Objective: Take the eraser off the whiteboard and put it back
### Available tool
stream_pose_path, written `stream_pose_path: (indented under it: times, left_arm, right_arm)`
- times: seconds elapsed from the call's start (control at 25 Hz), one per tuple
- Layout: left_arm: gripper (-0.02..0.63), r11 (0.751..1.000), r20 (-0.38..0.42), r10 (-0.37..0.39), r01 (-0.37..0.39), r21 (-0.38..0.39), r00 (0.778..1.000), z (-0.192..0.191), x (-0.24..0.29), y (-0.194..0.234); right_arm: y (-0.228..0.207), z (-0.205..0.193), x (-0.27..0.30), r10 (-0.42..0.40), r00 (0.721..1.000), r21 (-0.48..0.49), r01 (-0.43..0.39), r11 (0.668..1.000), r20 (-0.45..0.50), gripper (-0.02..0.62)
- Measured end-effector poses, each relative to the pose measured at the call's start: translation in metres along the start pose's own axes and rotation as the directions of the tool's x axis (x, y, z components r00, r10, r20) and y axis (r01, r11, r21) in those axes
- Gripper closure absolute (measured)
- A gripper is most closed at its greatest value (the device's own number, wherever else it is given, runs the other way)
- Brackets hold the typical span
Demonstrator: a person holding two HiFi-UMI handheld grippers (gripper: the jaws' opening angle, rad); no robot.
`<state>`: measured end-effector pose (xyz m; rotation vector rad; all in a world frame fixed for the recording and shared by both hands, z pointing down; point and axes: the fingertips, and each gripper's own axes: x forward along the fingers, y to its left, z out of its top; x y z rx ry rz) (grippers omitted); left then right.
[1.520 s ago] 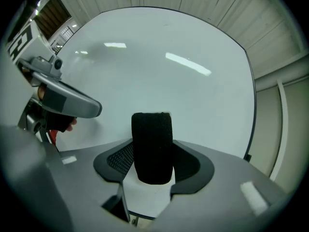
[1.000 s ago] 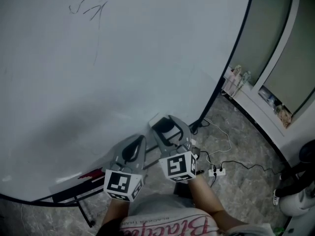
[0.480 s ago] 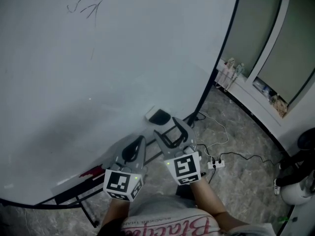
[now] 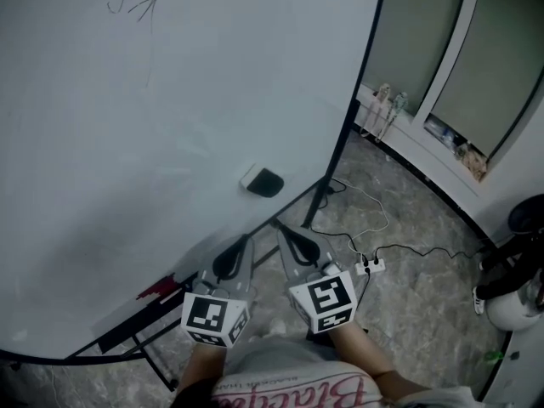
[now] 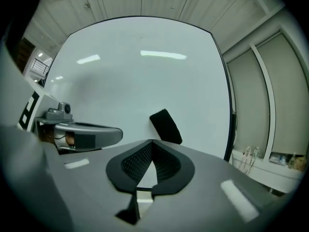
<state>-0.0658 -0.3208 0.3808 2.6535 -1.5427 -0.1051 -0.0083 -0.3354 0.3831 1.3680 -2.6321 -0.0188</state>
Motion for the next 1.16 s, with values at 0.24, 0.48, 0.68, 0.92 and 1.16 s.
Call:
stream_pose_path:
  times: [0.24, 0.48, 0.68, 0.92, 1.16]
  left_arm:
    - [0.607, 1.0, 0.0, -0.024, 0.024, 0.006, 1.0, 0.001, -0.01, -0.009]
    - [0.607, 0.999, 0.001, -0.044, 0.044, 0.008, 0.999, 0.001, -0.019, -0.019]
    - [0.607, 0.998, -0.002, -0.055, 0.055, 0.008, 0.998, -0.001, -0.027, -0.027]
    - [0.607, 0.998, -0.003, -0.057, 0.057, 0.017, 0.998, 0.0, -0.034, -0.03]
    - [0.607, 0.998, -0.004, -0.055, 0.055, 0.016, 0.998, -0.001, -0.039, -0.03]
  right_arm:
    - [0.015, -0.005, -0.018, -0.015, 1.0, -0.005, 0.015, 1.0, -0.017, 0.595]
    - [0.023, -0.007, -0.033, -0.021, 1.0, 0.012, 0.021, 1.0, -0.023, 0.595]
    - [0.03, -0.004, -0.046, -0.025, 1.0, 0.005, 0.025, 1.0, -0.006, 0.595]
    - [0.034, -0.003, -0.052, -0.031, 1.0, -0.001, 0.031, 1.0, 0.006, 0.595]
    - [0.035, -0.004, -0.054, -0.035, 0.999, 0.0, 0.035, 0.999, 0.005, 0.595]
